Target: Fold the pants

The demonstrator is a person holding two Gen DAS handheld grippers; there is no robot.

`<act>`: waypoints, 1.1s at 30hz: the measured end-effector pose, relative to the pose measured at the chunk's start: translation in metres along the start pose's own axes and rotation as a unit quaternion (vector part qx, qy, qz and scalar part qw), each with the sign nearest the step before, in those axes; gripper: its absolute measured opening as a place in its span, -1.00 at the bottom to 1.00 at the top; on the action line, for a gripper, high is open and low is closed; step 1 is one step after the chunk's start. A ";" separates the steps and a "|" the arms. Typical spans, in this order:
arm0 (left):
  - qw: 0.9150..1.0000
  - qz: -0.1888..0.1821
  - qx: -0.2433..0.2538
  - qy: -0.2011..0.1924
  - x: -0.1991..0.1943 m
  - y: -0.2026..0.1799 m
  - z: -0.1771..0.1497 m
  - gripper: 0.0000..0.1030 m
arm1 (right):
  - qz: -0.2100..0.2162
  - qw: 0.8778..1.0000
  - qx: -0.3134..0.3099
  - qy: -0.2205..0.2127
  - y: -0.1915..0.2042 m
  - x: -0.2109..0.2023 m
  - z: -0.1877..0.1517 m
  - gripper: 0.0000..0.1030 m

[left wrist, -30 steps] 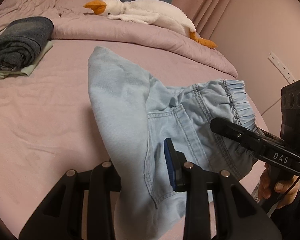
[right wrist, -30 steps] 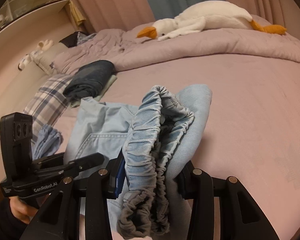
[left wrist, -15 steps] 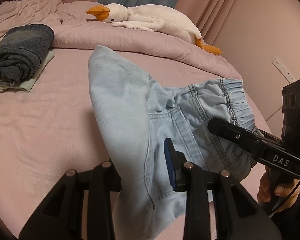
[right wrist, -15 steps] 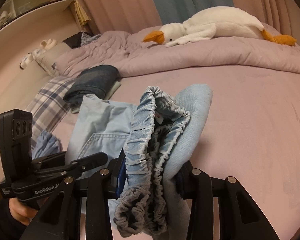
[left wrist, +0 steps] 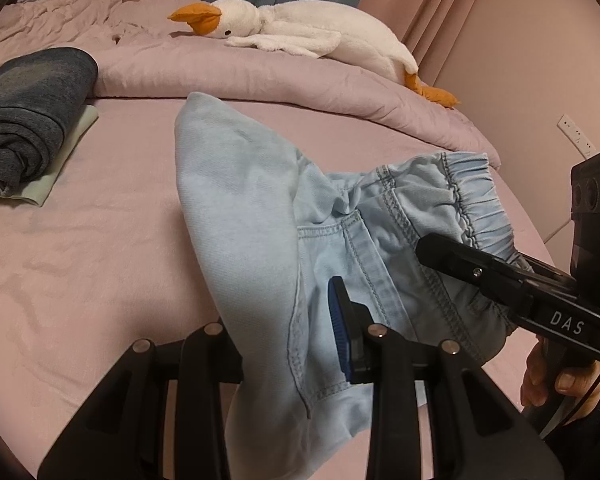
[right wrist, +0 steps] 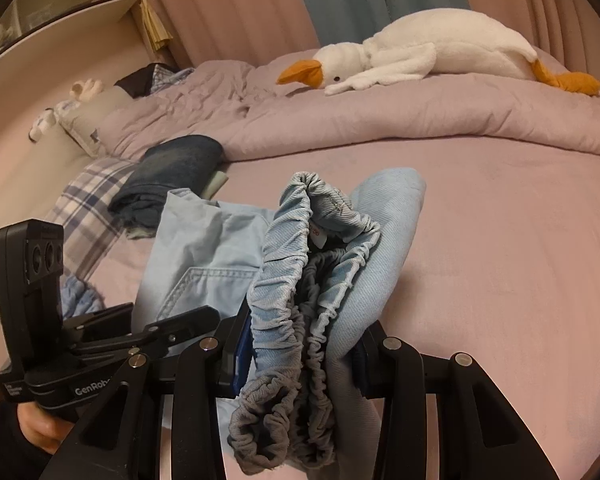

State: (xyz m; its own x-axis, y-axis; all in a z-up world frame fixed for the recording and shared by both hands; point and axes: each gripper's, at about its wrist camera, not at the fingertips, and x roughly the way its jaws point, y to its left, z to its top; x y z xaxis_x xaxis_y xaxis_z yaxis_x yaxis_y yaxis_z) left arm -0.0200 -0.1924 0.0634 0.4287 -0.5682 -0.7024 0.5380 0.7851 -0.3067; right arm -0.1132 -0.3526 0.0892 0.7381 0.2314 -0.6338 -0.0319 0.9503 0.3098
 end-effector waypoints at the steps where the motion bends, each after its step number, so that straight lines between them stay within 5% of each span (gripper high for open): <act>1: 1.000 0.000 0.000 0.003 0.003 0.001 0.000 -0.41 | -0.001 1.000 0.002 0.003 -0.002 0.004 0.001 -0.18; 21: 0.998 0.037 0.009 0.042 0.046 0.023 0.002 -0.37 | -0.001 0.997 0.057 0.050 -0.040 0.043 0.003 -0.18; 26: 0.998 0.046 0.005 0.047 0.051 0.033 -0.002 -0.16 | 0.000 0.994 0.092 0.062 -0.061 0.049 -0.002 -0.12; 30: 0.997 0.066 0.002 0.047 0.055 0.043 -0.004 0.40 | -0.003 0.990 0.119 0.072 -0.076 0.056 -0.011 0.25; 33: 0.997 0.065 -0.004 0.043 0.056 0.050 -0.007 0.55 | 0.011 0.989 0.130 0.067 -0.083 0.057 -0.015 0.27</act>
State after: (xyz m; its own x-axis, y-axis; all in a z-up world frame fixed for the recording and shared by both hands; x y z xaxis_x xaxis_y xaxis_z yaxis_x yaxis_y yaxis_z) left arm 0.0260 -0.1834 0.0042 0.4312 -0.4379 -0.7889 0.4758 0.8532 -0.2136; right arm -0.0788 -0.4146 0.0165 0.6427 0.2944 -0.7073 0.1396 0.8628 0.4860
